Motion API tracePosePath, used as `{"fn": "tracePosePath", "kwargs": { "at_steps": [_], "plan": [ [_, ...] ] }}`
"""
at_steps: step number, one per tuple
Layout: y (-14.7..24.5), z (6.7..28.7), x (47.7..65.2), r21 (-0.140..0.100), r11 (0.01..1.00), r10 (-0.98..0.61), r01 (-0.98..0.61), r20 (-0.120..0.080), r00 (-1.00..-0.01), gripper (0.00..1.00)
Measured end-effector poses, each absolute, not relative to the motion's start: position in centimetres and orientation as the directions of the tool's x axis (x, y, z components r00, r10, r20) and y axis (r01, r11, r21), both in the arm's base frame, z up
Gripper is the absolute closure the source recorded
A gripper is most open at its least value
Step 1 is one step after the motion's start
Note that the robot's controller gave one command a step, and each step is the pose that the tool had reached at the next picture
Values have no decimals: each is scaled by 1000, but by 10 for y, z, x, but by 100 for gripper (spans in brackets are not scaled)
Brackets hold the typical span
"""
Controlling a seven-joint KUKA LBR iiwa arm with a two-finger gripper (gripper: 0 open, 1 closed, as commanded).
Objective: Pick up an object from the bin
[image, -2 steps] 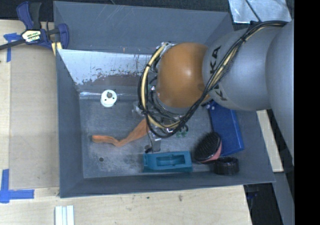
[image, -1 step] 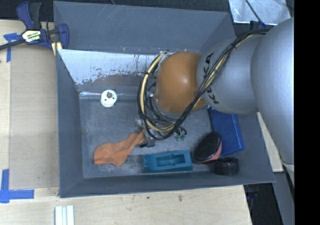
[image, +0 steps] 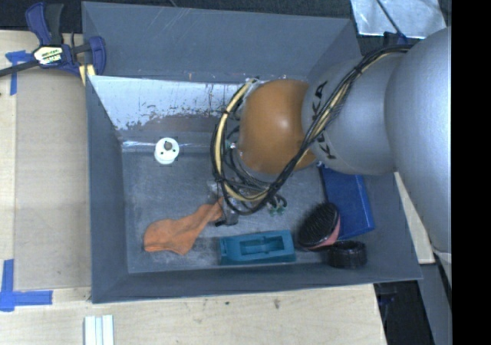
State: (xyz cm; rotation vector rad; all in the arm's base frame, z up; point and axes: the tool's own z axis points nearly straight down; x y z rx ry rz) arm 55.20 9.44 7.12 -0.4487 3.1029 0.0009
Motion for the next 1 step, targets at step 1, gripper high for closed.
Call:
{"fn": "tracePosePath", "kwargs": {
  "at_steps": [1],
  "plan": [
    [78, 227, 555, -1, 963, -268, -268, -7, -963, 100]
  ]
}}
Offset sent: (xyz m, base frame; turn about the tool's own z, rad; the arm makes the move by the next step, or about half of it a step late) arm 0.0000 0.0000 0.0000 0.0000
